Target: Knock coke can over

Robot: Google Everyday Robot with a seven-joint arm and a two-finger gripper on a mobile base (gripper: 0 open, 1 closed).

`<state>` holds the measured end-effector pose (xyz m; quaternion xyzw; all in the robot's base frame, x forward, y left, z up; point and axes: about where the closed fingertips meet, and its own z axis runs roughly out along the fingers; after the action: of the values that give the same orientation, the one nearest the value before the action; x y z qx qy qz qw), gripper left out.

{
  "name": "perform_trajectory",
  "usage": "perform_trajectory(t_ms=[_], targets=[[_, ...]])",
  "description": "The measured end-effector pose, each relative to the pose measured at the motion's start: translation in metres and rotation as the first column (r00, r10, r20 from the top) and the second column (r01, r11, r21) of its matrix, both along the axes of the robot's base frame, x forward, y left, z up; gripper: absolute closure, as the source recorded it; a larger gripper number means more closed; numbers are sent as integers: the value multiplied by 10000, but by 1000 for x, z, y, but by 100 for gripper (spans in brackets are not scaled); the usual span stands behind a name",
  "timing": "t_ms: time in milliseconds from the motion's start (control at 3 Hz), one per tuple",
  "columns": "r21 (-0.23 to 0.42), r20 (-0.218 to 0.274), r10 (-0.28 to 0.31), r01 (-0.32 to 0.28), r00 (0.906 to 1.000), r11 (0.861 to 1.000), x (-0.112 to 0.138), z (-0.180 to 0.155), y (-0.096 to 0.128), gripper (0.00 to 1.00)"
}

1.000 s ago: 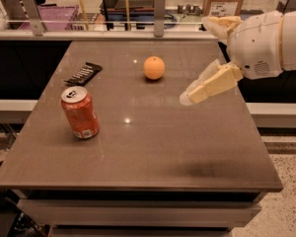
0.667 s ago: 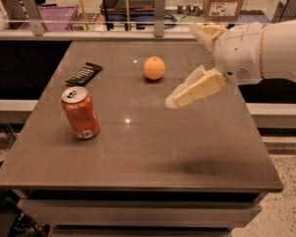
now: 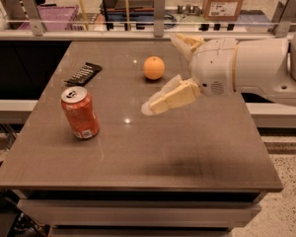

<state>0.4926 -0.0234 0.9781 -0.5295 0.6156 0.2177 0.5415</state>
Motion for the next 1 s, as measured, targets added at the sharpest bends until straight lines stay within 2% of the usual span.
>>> perform_trajectory(t_ms=[667,1000], targets=[[1081,-97,226,-215,9997,9939,6,-24,29,0],[1652,-104,683,-656,9976,9841,12,-35,50,0]])
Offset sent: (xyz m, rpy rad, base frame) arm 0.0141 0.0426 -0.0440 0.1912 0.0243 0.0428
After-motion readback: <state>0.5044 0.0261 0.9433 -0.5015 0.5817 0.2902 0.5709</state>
